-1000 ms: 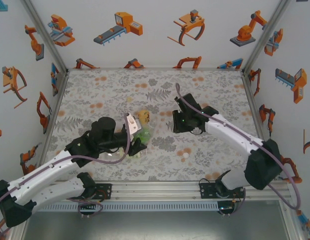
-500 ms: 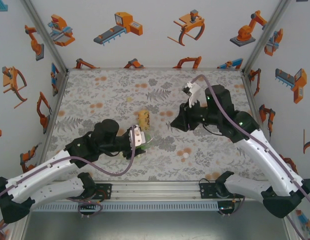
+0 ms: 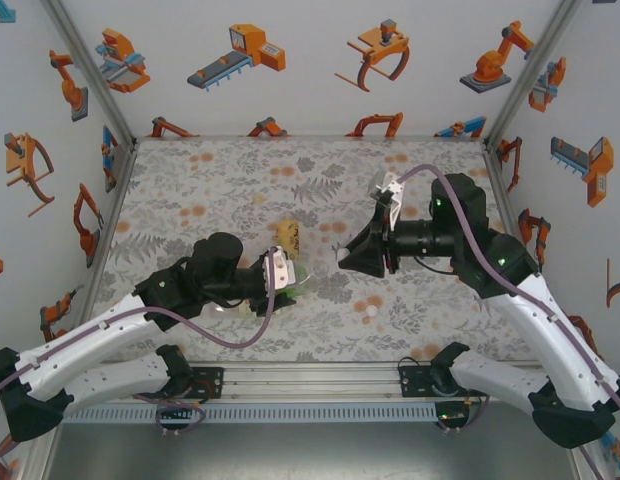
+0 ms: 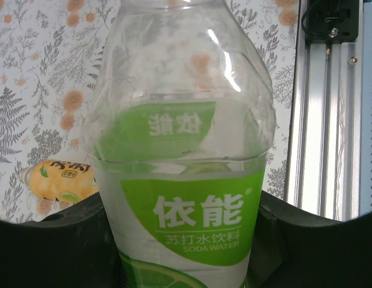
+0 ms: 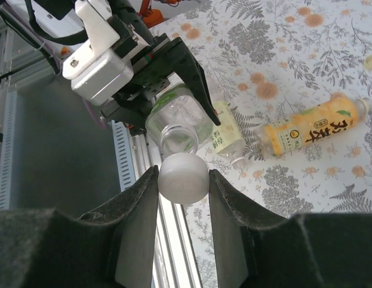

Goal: Screw on the bottle caps

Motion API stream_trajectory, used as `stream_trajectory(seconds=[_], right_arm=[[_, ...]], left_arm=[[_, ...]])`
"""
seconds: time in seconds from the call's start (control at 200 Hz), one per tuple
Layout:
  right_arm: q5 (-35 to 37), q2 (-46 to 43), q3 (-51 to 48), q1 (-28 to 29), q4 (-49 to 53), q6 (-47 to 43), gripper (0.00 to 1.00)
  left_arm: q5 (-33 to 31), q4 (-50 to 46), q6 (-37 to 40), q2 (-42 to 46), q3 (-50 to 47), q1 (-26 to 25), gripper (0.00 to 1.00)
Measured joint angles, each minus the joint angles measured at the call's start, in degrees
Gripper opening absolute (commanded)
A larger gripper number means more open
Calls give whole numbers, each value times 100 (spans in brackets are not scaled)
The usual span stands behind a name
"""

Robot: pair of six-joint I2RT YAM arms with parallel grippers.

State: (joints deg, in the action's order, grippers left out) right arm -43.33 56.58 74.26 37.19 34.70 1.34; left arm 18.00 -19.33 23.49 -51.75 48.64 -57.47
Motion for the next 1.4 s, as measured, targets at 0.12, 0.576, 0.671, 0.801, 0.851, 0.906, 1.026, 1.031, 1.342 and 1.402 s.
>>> stream_trajectory(seconds=[0.12, 0.576, 0.671, 0.801, 0.851, 0.906, 1.026, 1.031, 1.342, 1.402], right_arm=[[-92, 24, -2, 50, 57, -291, 9], [-229, 369, 7, 315, 68, -686, 8], [-227, 487, 66, 398, 114, -769, 7], [-205, 579, 168, 466, 238, -876, 7], [-201, 597, 186, 487, 245, -901, 6], [-184, 619, 216, 520, 267, -933, 5], [-162, 686, 299, 581, 356, -1014, 3], [-164, 691, 304, 584, 363, -1021, 3], [-160, 772, 352, 723, 472, -1106, 0], [-160, 772, 352, 728, 492, -1128, 0]], left_arm=[[57, 59, -28, -4, 0, -4, 0], [264, 94, -35, -149, 63, -26, 0], [284, 76, -33, -149, 81, -24, 0], [297, 22, -33, -149, 81, -24, 0], [308, 9, -33, -149, 81, -24, 0], [319, -7, -31, -149, 81, -24, 0], [332, -50, -28, -149, 81, -24, 0], [332, -52, -28, -149, 81, -24, 0], [299, -72, -33, -136, 81, -26, 0], [297, -63, -31, -118, 81, -26, 0]])
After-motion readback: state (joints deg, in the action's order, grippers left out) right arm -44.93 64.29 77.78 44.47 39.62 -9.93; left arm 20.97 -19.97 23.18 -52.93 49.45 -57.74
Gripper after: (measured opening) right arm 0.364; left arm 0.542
